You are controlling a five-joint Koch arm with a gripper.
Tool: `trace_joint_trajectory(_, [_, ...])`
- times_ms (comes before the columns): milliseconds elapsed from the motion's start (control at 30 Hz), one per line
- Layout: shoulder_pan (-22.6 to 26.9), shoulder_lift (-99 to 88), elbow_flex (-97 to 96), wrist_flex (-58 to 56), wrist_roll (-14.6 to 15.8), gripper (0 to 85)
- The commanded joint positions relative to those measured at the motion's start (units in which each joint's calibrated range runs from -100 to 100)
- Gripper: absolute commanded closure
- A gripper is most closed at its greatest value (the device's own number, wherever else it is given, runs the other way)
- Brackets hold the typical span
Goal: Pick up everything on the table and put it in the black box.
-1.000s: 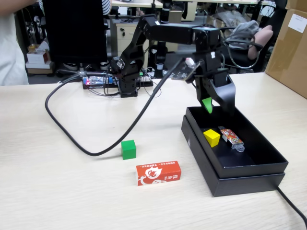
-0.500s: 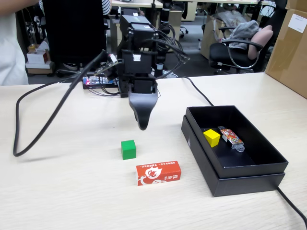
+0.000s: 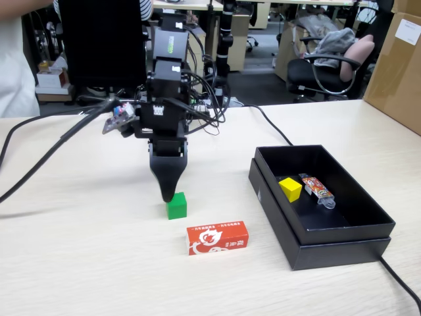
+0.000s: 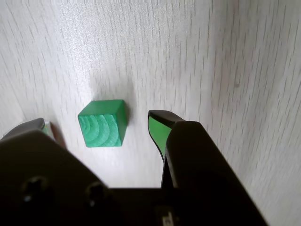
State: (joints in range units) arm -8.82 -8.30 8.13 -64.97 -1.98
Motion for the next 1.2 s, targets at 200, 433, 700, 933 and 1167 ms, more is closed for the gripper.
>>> trace_joint_trajectory(200, [1.2, 3.4, 1.9, 5.7, -0.1, 42.7])
trace_joint_trajectory(433, [1.5, 7.3, 3.2, 7.1, -0.2, 42.8])
trace_joint_trajectory(700, [1.4, 10.3, 5.4, 7.1, -0.5, 57.5])
trace_joint_trajectory(933, [1.3, 11.0, 7.6, 7.4, -0.7, 75.3])
trace_joint_trajectory(1167, [2.3, 2.3, 7.4, 4.8, -0.1, 75.3])
